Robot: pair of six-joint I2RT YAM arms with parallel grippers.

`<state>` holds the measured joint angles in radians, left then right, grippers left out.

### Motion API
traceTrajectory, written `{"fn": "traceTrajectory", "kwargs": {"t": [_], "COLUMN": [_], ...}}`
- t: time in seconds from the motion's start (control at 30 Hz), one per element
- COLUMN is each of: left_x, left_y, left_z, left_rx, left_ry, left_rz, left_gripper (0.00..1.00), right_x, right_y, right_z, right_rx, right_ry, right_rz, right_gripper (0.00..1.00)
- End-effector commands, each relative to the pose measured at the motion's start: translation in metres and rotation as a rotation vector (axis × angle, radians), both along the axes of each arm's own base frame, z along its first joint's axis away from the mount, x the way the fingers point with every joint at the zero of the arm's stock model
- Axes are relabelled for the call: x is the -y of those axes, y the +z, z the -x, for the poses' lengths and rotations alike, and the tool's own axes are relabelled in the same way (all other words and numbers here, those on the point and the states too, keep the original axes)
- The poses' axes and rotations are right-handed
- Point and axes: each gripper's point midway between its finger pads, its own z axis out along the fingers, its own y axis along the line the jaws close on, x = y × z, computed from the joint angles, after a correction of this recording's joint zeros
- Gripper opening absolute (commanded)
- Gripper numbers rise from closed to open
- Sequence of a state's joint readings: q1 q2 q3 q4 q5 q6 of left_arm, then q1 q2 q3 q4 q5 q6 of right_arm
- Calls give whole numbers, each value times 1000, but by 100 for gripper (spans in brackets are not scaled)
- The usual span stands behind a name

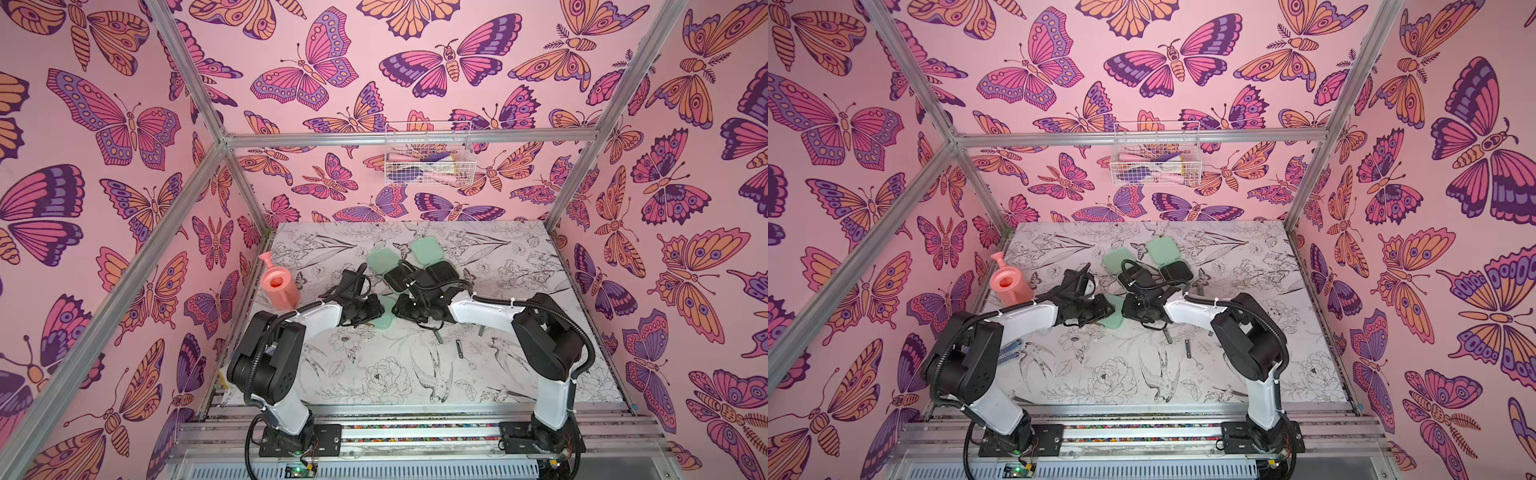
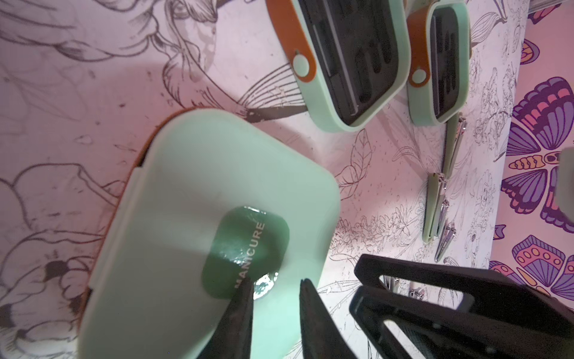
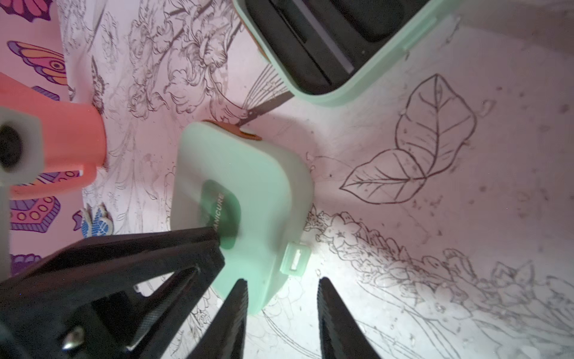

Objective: Organize nail clipper sets
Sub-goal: Close the storage box at the center of the board.

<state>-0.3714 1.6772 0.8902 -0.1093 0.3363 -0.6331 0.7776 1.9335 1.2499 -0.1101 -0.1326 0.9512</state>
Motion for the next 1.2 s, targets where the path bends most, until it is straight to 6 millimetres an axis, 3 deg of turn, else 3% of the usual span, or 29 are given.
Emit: {"fn": "traceTrajectory", "kwargs": {"t": [0.0,0.23,0.63,0.97,1.17], "left_x": [-38,-38,-39,-39,-39], "left_y": [-62,-60,-59,-59,-59], "left_z": [58,57,58,58,58], "left_rx": [-266,-263,-259,-259,-257], "left_ry": [38,39,41,38,38], "left_rz": [-172,-166,-165,-164,-161], "left_gripper": [29,29,29,29,29], "right_x": [-8,-12,-11,-19,-1], "right_y": [4,-16,-32,-30,-15], "right_z": [-1,2,7,9,13], "right_rx": [-25,-76,-95,-99,-66], "right_ry": [-37,-60,-65,-50,-44], "right_rz": [-65,-77,-50,-58,11], "right_gripper": [39,38,37,35,39]}}
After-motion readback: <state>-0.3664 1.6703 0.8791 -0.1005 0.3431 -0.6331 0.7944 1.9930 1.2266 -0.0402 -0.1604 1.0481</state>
